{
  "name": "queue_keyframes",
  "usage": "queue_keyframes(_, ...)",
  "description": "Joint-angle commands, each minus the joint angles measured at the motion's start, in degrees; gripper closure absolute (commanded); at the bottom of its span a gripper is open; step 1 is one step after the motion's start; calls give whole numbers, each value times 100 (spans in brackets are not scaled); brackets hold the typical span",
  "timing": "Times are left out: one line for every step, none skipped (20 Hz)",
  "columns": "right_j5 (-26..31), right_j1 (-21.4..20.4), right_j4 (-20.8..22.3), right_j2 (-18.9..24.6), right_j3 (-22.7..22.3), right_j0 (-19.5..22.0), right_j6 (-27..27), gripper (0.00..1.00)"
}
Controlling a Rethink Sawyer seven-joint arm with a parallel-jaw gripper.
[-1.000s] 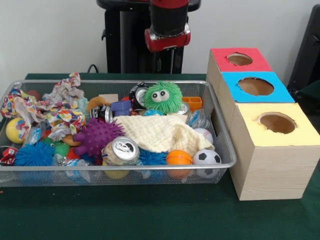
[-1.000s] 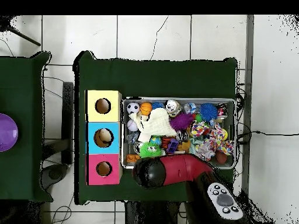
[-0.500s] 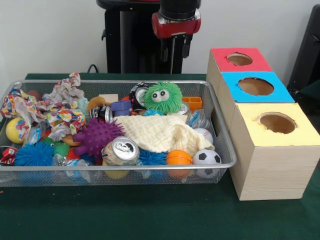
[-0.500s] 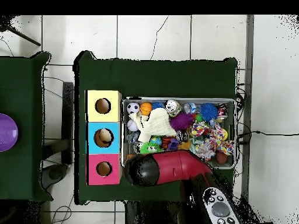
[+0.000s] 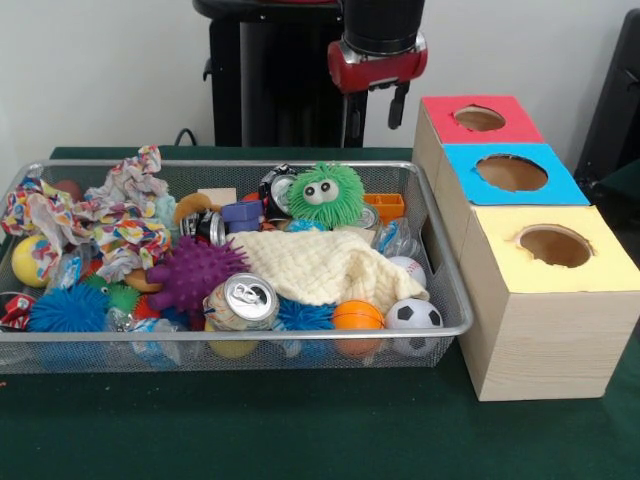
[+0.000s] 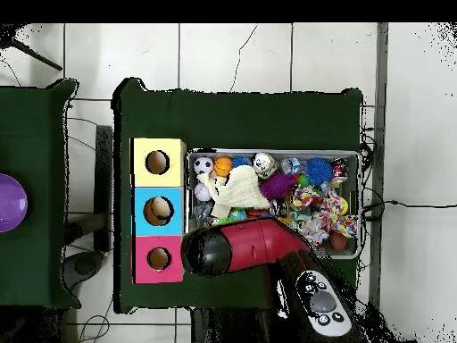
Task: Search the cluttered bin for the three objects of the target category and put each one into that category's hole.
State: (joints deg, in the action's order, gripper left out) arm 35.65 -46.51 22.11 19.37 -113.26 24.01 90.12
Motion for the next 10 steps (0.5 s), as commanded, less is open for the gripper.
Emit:
queue_keyframes(276, 648, 60, 526, 774, 50, -342, 0)
queue_keyframes(281, 694, 78, 548, 823, 50, -364, 0)
queue_keyframes(301, 737, 94, 561, 870, 47, -381, 0)
queue_keyframes(319, 762, 106, 576, 910, 44, -395, 0)
queue_keyframes(331, 786, 120, 587, 950, 40, -409, 0)
queue_keyframes(354, 800, 130, 599, 991, 37, -429, 0)
queue_keyframes(369, 833, 142, 612, 1049, 33, -454, 0)
queue_keyframes(418, 854, 149, 624, 1106, 35, -493, 0)
queue_keyframes(479, 876, 158, 636, 1167, 41, -538, 0)
queue_keyframes(540, 897, 169, 648, 1231, 54, -594, 0)
